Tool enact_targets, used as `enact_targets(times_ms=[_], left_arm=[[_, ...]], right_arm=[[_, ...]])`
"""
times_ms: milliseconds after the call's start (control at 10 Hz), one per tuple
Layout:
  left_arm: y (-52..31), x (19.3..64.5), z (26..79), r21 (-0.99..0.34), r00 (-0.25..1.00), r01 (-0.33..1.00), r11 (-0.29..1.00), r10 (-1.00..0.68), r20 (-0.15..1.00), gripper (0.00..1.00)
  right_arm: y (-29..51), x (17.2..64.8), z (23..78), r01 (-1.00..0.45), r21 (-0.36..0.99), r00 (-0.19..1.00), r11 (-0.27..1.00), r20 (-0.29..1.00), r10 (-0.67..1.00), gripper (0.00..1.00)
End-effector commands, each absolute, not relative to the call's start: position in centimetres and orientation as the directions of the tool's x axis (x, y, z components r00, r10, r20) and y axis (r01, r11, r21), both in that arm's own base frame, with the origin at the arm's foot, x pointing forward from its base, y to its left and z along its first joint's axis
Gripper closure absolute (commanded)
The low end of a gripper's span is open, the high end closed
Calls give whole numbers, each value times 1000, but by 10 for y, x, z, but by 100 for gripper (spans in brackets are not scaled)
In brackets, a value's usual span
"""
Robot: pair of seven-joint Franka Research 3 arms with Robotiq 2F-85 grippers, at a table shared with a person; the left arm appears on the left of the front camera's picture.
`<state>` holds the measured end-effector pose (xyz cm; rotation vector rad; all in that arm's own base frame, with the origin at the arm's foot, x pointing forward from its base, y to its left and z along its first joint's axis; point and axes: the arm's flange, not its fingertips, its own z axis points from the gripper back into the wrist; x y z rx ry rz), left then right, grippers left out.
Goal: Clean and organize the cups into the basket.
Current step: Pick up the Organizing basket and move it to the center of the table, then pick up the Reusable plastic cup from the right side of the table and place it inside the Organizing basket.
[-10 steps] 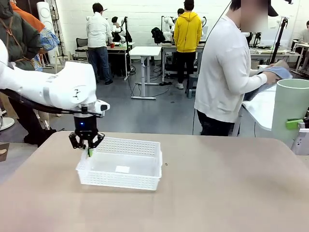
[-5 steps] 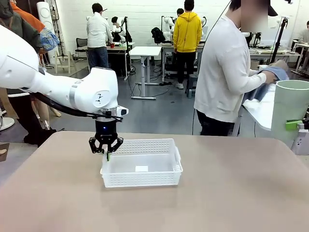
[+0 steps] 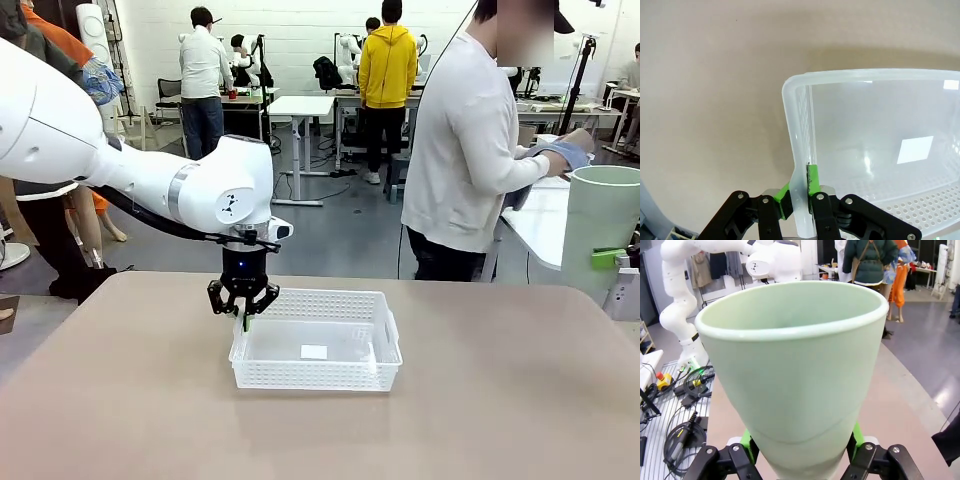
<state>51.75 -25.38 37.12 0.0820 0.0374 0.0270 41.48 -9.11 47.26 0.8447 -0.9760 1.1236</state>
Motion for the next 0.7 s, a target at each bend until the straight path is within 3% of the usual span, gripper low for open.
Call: enact_targets(times_ms=[0, 300, 600], left_arm=[[-258, 511, 375, 113, 1000, -27, 993, 28, -9, 100], [-255, 506, 381, 93, 1000, 23, 995, -21, -22, 100], [-260, 514, 378, 82, 1000, -11, 997, 12, -23, 100]], right_arm=[[-91, 415, 471, -974, 52, 124, 220, 936, 330, 38], [-91, 415, 471, -974, 52, 124, 220, 936, 330, 38], [-91, 415, 471, -974, 52, 124, 220, 936, 330, 38]])
